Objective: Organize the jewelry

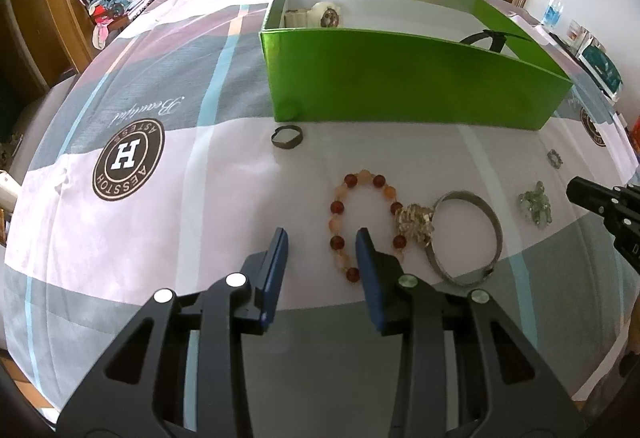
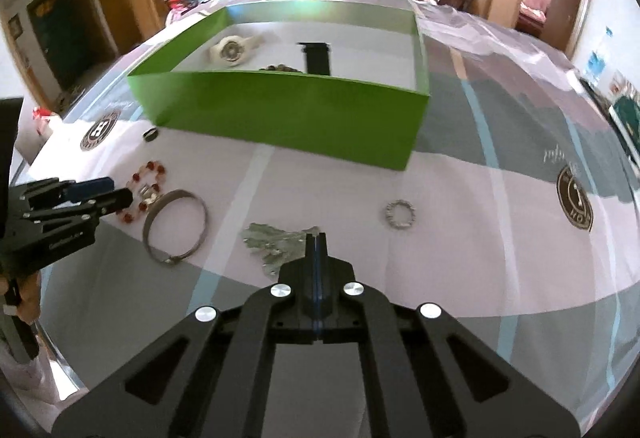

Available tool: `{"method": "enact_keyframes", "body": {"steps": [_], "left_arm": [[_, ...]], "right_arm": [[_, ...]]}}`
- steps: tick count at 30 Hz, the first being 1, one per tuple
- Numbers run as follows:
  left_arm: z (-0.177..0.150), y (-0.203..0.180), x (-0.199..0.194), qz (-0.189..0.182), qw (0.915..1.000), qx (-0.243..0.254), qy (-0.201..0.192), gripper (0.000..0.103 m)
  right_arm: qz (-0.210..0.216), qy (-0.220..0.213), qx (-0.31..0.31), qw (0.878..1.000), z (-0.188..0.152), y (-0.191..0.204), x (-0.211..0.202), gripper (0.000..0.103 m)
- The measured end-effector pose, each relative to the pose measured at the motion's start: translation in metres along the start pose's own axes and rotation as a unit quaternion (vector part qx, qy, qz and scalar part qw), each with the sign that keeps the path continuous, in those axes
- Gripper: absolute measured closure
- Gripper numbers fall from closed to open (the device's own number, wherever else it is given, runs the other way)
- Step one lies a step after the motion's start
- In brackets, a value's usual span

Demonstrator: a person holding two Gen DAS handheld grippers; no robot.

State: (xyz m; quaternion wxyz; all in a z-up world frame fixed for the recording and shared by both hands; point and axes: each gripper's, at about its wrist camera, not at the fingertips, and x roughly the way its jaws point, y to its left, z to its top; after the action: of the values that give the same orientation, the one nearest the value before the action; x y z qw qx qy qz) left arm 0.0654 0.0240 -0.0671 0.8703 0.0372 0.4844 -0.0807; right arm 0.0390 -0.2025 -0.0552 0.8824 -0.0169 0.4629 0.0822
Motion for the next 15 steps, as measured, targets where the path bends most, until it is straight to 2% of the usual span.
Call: {"method": "enact_keyframes", "body": {"steps": [2,6,8,9,15], "left_arm": [[0.002,-0.002,0.001,0.002,1.0,0.003,0.0,0.067],[0.003,-0.006,0.002,0.006,1.0,0.007,-0.002,0.066],[0.003,-0.006,0.003,0.006,1.0,0.007,-0.002,0.066],[0.003,-0.007,0.003,0.006,1.0,0.007,-0.002,0.066],[0.003,-0.009,0.003,0.004,0.9999,0.009,-0.005,0.068]], "right_arm": [[0.002,0.008,0.007,1.0,0.002,-0.001,0.005,0.094],[0.011,0.02,0.005,1.0,0.0,0.006,0.016,0.087],[0.014,0.022,0.006,1.0,0.0,0.01,0.019,0.066],[0.016,0.019,0.005,1.0,0.0,0.011,0.02,0.062],[0.022,0.021,0.0,1.0,0.004,0.02,0.025,0.062]]}}
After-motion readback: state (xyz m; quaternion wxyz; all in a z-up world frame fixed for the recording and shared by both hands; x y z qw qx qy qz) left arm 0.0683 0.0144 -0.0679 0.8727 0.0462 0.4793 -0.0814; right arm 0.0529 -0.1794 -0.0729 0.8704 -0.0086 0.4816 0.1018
